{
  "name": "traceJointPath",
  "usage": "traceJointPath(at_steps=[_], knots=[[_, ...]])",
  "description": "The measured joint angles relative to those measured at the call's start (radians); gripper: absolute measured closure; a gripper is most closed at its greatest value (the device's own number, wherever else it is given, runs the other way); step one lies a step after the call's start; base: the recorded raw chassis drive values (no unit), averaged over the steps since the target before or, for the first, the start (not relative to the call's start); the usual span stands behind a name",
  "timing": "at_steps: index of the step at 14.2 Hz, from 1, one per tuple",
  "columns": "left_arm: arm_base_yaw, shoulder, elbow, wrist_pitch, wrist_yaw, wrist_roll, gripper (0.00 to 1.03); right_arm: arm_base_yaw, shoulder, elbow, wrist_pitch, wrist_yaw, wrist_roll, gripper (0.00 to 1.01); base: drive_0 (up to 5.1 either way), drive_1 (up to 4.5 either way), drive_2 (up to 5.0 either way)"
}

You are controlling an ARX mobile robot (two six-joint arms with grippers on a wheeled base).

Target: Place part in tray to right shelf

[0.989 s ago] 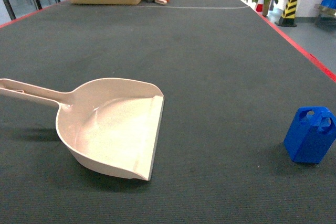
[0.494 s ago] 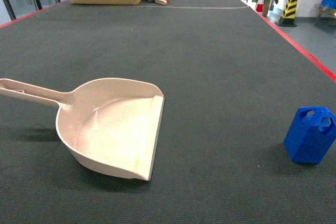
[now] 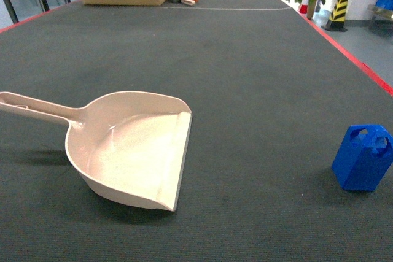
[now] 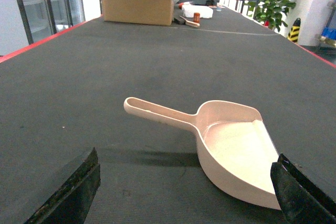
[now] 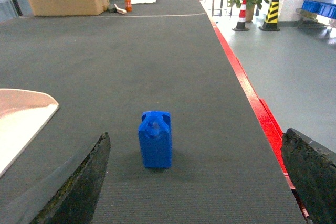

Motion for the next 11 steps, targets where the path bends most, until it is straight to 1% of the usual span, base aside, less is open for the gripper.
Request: traceJointPath(at_steps=[11], knots=[[0.000,0.000,0.000,0.000,0.000,0.000,0.05,0.000,0.000,0.000,0.000,0.000,0.000,0.03,0.0,0.00,0.0]])
